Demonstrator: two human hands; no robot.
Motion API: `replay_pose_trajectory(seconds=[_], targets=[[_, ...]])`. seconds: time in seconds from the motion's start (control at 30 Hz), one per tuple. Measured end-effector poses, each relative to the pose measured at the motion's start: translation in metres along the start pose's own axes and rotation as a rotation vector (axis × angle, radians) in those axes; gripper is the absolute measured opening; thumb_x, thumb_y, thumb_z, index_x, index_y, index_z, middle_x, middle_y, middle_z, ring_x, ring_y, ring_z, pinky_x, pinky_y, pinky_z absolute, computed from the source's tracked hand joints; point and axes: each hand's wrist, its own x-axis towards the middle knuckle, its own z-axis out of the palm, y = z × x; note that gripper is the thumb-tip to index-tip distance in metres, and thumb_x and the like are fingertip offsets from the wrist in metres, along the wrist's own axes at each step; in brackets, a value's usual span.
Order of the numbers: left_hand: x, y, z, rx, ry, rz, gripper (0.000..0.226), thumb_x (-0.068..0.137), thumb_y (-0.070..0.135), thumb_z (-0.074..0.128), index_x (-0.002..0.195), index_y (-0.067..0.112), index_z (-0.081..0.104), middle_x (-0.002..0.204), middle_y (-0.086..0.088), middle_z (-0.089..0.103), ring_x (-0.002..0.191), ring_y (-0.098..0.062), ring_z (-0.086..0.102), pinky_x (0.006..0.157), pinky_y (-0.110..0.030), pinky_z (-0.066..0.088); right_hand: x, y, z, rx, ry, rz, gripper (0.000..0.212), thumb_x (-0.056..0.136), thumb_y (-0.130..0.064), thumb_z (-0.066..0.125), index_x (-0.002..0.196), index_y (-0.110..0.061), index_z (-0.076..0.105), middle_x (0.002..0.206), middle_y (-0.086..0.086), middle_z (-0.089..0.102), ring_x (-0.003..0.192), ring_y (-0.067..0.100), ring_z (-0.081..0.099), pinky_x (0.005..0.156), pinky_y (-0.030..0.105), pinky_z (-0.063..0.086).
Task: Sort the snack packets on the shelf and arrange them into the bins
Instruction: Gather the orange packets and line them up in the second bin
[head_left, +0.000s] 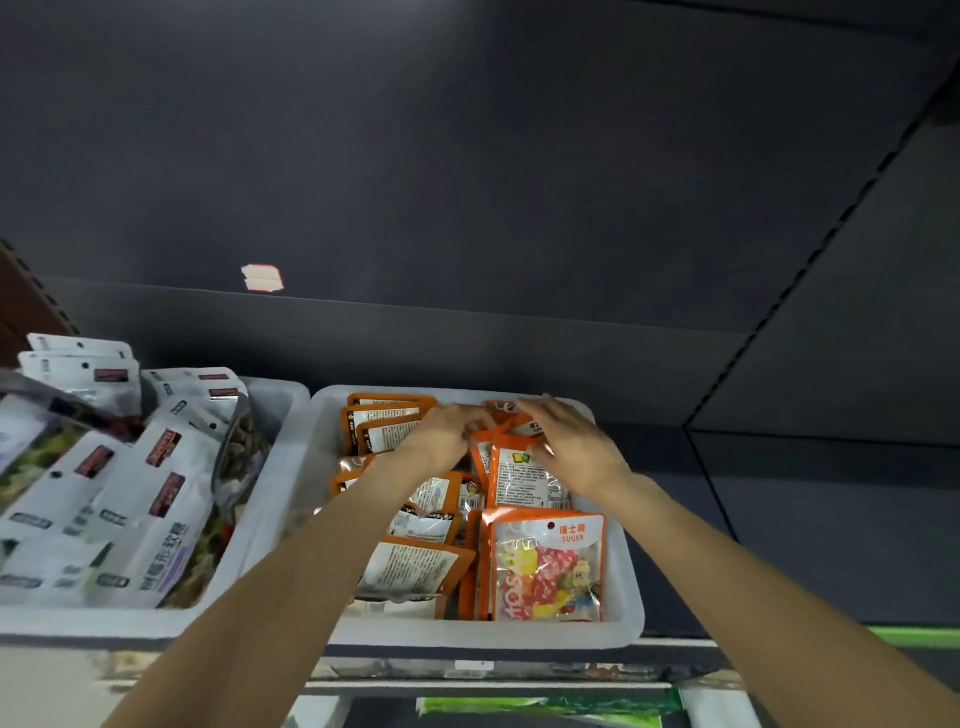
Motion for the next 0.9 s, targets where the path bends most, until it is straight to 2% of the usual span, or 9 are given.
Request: replay_pose_trajectory(seconds=[0.1,0.2,0.3,0.4,0.5,0.63,0.8,0.9], targets=[[-0.007,-0.002,0.0,0.057,-0.04,0.017,0.03,0.097,0.016,0.05,0.126,0.022,0.055,0.126,-0.004,0.061,0.113,-0.019,0.058,0.097,-0.032,0.047,0.002,0.0,0.005,-0.107,-0.042,0.014,0.045,0.097,-0.03,0.047,0.14,-0.025,0.038,0.139,0.001,0.038,0.128,0.018,0.039,0.099,0.033,0.044],[-0.012,0.004,0.009,0.065,-0.033,0.014,0.034,0.098,0.024,0.049,0.131,0.023,0.05,0.126,-0.005,0.06,0.111,-0.02,0.058,0.096,-0.036,0.049,0.006,0.001,0.001,-0.118,-0.099,0.121,0.031,0.099,-0.035,0.041,0.122,-0.02,0.056,0.127,0.002,0.05,0.113,0.018,0.051,0.091,0.033,0.047],[-0.014,0.008,0.012,0.102,0.017,0.002,0.034,0.098,0.029,0.047,0.132,0.021,0.048,0.129,-0.004,0.058,0.116,-0.021,0.057,0.098,-0.034,0.048,0.0,0.007,-0.001,-0.067,-0.179,0.124,0.027,0.099,-0.034,0.042,0.11,-0.02,0.062,0.115,0.001,0.06,0.1,0.014,0.06,0.086,0.032,0.051],[-0.018,0.001,0.015,0.108,0.067,-0.054,0.032,0.098,0.032,0.048,0.128,0.021,0.05,0.128,-0.003,0.058,0.116,-0.019,0.057,0.098,-0.035,0.048,-0.01,0.015,0.002,-0.067,-0.188,0.072,0.025,0.099,-0.034,0.043,0.109,-0.021,0.063,0.113,-0.001,0.061,0.1,0.013,0.06,0.087,0.032,0.051],[-0.021,-0.006,0.014,0.081,0.117,-0.102,0.029,0.097,0.031,0.05,0.124,0.024,0.052,0.127,-0.001,0.059,0.115,-0.017,0.057,0.098,-0.031,0.047,-0.012,0.021,0.005,-0.04,-0.183,0.028,0.028,0.098,-0.037,0.045,0.119,-0.025,0.059,0.122,-0.002,0.059,0.109,0.015,0.058,0.095,0.035,0.047],[-0.018,-0.001,0.016,0.034,0.105,-0.123,0.046,0.093,0.038,0.055,0.136,0.025,0.043,0.136,-0.002,0.052,0.122,-0.021,0.052,0.1,-0.035,0.044,-0.014,0.025,0.004,0.074,-0.112,0.016,0.042,0.098,-0.031,0.047,0.14,-0.029,0.041,0.142,-0.003,0.046,0.126,0.015,0.048,0.105,0.035,0.041],[-0.005,0.001,0.017,-0.211,-0.052,-0.164,0.056,0.089,0.044,0.058,0.139,0.027,0.037,0.14,0.0,0.05,0.124,-0.021,0.052,0.1,-0.041,0.046,-0.004,0.025,0.001,0.062,-0.112,0.088,0.054,0.098,-0.035,0.045,0.147,-0.027,0.024,0.153,-0.002,0.028,0.137,0.017,0.033,0.106,0.034,0.038],[0.0,0.0,0.017,-0.234,-0.022,-0.154,0.06,0.087,0.039,0.064,0.138,0.026,0.034,0.138,-0.002,0.05,0.124,-0.023,0.052,0.1,-0.04,0.045,0.005,0.023,0.003,0.064,-0.138,0.171,0.061,0.096,-0.038,0.047,0.148,-0.025,0.019,0.153,-0.001,0.024,0.139,0.018,0.029,0.108,0.036,0.036]])
